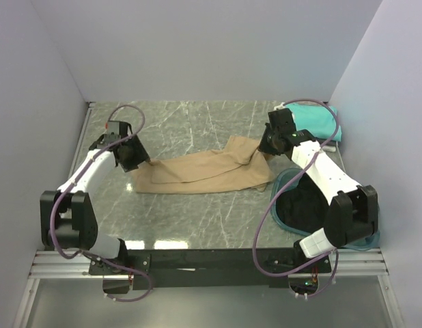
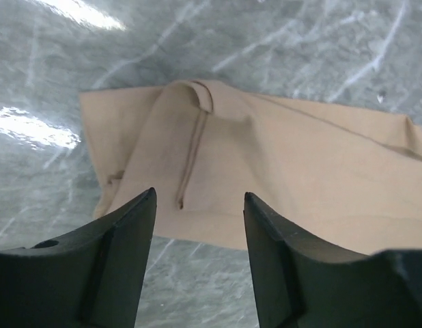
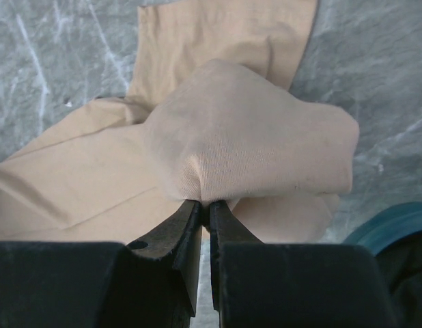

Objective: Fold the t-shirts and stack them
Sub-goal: Flatten the tshirt out

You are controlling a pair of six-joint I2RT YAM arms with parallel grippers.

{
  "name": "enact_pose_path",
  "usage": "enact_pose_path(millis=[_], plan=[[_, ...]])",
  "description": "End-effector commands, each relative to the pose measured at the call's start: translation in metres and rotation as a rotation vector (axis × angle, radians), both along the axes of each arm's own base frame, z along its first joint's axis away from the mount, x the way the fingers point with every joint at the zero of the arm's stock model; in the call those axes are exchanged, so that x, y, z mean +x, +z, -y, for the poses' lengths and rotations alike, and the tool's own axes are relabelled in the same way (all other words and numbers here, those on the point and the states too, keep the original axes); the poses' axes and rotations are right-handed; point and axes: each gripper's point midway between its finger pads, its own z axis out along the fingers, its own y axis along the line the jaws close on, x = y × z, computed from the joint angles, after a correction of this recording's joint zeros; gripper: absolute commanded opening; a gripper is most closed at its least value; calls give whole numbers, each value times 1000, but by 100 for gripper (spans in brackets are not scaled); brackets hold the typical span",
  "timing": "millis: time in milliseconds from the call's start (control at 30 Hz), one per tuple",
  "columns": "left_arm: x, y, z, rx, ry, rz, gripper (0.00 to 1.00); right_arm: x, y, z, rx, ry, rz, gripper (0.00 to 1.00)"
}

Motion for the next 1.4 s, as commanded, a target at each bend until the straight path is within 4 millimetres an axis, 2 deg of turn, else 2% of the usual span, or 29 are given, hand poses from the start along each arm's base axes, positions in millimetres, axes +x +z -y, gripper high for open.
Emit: enact_pose_path(millis=[0, 67, 167, 233, 400, 467, 567, 767, 1067, 1167, 1200, 1233, 1267, 1367], plan=[[-9, 2, 15, -51, -39, 48, 59, 6, 12, -16, 72, 23, 56, 0], [-20, -11, 28, -78, -60, 22, 58, 4, 7, -19, 76, 29, 45, 0], [-22, -21, 41, -57, -81, 10, 57, 3, 2, -23, 81, 40, 33, 0], [-24, -33, 42, -29, -71, -34, 58, 3, 1, -25, 81, 43, 27, 0], [-10, -30, 43, 11, -71, -21, 56, 2, 2, -27, 81, 50, 29, 0], [-7, -33, 35, 59, -60, -36, 55, 1, 0, -27, 81, 50, 23, 0], [-8, -46, 28, 101, -60, -74, 54, -1, -2, -27, 84, 48, 19, 0], [-9, -59, 33, 95, -74, -105, 50, -9, -11, -26, 82, 48, -3, 0], [-15, -71, 37, 111, -91, -141, 41, -8, -13, -24, 75, 43, -7, 0], [-18, -73, 36, 117, -92, -148, 28, -8, -14, -24, 76, 43, -12, 0], [-18, -72, 36, 119, -90, -147, 19, -8, -13, -25, 76, 45, -11, 0], [-18, -71, 35, 122, -89, -148, 15, -8, -13, -25, 77, 44, -10, 0], [-14, -63, 35, 126, -88, -133, 1, -6, -9, -25, 76, 46, 2, 0], [-6, -52, 36, 125, -91, -110, 1, -2, -4, -24, 64, 50, 11, 0]])
